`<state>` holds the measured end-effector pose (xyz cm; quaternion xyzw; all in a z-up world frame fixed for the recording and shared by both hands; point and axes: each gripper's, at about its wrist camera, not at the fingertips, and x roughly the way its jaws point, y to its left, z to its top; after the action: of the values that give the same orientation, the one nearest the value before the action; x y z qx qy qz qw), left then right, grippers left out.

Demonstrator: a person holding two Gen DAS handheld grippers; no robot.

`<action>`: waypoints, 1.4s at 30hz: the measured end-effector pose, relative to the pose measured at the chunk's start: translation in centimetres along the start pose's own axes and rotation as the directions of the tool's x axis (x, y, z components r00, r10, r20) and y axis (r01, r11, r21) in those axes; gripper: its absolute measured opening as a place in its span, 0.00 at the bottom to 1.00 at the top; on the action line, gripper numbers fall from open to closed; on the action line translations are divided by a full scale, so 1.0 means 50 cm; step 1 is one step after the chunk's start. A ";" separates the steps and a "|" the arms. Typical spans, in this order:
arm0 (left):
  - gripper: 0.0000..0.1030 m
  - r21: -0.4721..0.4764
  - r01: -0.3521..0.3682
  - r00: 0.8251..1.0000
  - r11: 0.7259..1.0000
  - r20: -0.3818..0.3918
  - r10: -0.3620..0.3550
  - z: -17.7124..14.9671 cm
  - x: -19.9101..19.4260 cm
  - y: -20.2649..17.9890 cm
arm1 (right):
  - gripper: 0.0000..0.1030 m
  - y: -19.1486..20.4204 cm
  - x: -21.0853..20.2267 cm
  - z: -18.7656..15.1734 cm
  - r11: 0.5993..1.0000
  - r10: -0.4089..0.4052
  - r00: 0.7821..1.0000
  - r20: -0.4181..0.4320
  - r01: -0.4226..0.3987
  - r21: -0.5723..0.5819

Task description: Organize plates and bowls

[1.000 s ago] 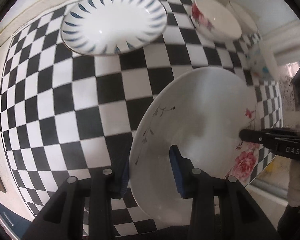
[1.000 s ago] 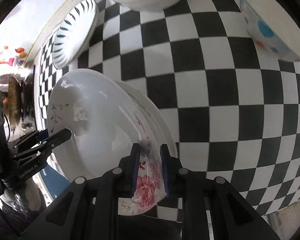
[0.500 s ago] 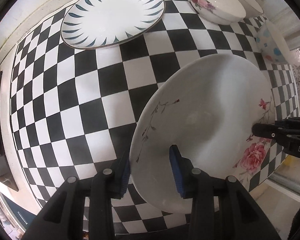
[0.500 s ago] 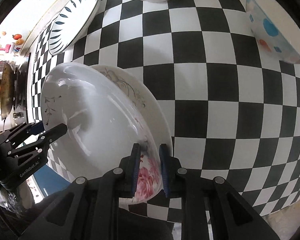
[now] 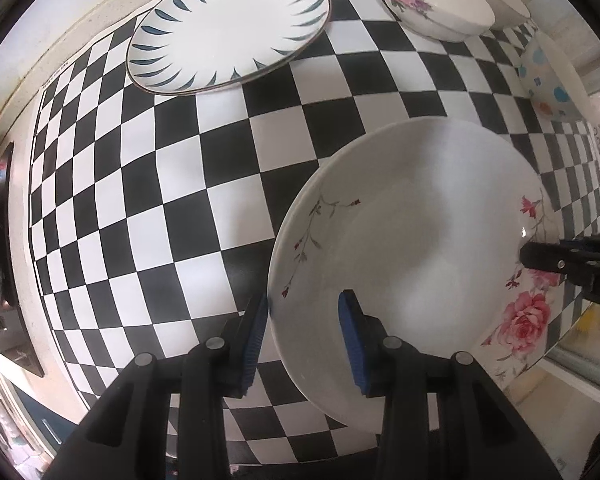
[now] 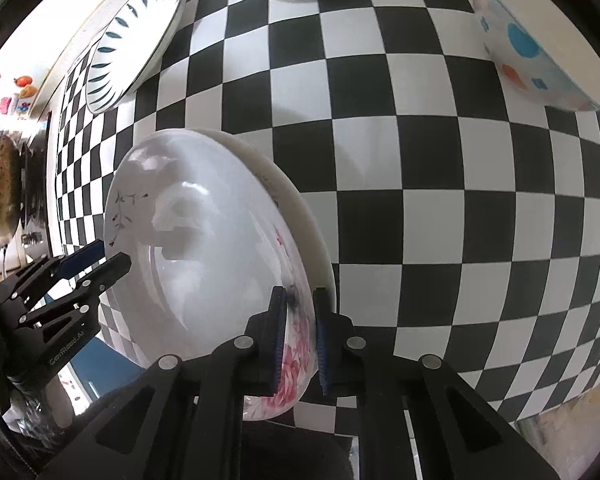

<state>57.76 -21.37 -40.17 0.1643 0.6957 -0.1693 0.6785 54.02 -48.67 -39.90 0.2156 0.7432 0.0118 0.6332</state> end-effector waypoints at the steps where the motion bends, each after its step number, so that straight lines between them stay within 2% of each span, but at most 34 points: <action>1: 0.33 -0.008 -0.003 1.000 1.000 0.005 0.003 0.001 -0.005 0.002 | 0.15 0.000 0.000 0.000 1.000 -0.004 1.000 -0.002 0.004 0.002; 5: 0.34 -0.034 0.010 0.999 0.999 0.035 -0.009 -0.002 -0.029 0.010 | 0.17 0.001 0.000 -0.002 1.000 -0.005 1.000 -0.006 0.005 0.017; 8: 0.34 -0.068 0.027 0.998 0.997 0.062 -0.023 0.008 -0.050 0.014 | 0.25 -0.007 -0.008 -0.006 0.999 0.023 1.000 -0.002 -0.023 0.036; 10: 0.34 -0.097 0.049 0.996 0.994 0.075 -0.041 0.011 -0.065 0.020 | 0.39 -0.009 -0.021 -0.008 0.999 0.015 1.000 0.014 -0.015 0.036; 14: 0.34 -0.142 0.079 0.992 0.987 0.114 -0.063 0.031 -0.095 0.043 | 0.40 -0.009 -0.065 -0.006 0.997 0.053 0.997 0.056 -0.056 0.046; 18: 0.34 -0.190 0.113 0.983 0.975 0.163 -0.082 0.065 -0.129 0.095 | 0.41 0.029 -0.135 0.026 0.995 0.102 0.984 0.148 -0.102 -0.004; 20: 0.34 -0.217 0.121 0.979 0.969 0.185 -0.081 0.100 -0.138 0.144 | 0.49 0.067 -0.169 0.061 0.991 0.134 0.972 0.191 -0.127 -0.050; 22: 0.34 -0.244 0.135 0.977 0.960 0.197 -0.087 0.117 -0.151 0.194 | 0.66 0.099 -0.194 0.099 0.986 0.160 0.960 0.229 -0.144 -0.083; 23: 0.34 -0.258 0.139 0.976 0.956 0.200 -0.088 0.128 -0.154 0.212 | 0.67 0.120 -0.203 0.124 0.983 0.173 0.954 0.244 -0.151 -0.104; 26: 0.34 -0.294 0.155 0.974 0.943 0.207 -0.095 0.168 -0.149 0.262 | 0.68 0.171 -0.211 0.204 0.977 0.192 0.951 0.243 -0.161 -0.139; 29: 0.34 -0.322 0.172 0.973 0.931 0.206 -0.109 0.206 -0.133 0.306 | 0.68 0.216 -0.195 0.289 0.975 0.187 0.957 0.223 -0.153 -0.162; 35: 0.34 -0.380 0.230 0.970 0.896 0.164 -0.179 0.281 -0.056 0.368 | 0.68 0.287 -0.135 0.445 0.976 0.104 0.983 0.149 -0.072 -0.207; 38: 0.34 -0.400 0.251 0.967 0.882 0.137 -0.213 0.305 -0.018 0.385 | 0.67 0.299 -0.096 0.502 0.975 0.067 0.991 0.117 -0.041 -0.219; 42: 0.34 -0.413 0.275 0.961 0.868 0.109 -0.253 0.330 0.017 0.393 | 0.67 0.302 -0.053 0.544 0.975 0.050 0.996 0.073 -0.033 -0.221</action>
<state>81.41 -11.48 -41.60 -0.0881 0.7141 -0.1091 0.6859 84.67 -42.81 -38.39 0.1603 0.7074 0.0985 0.6813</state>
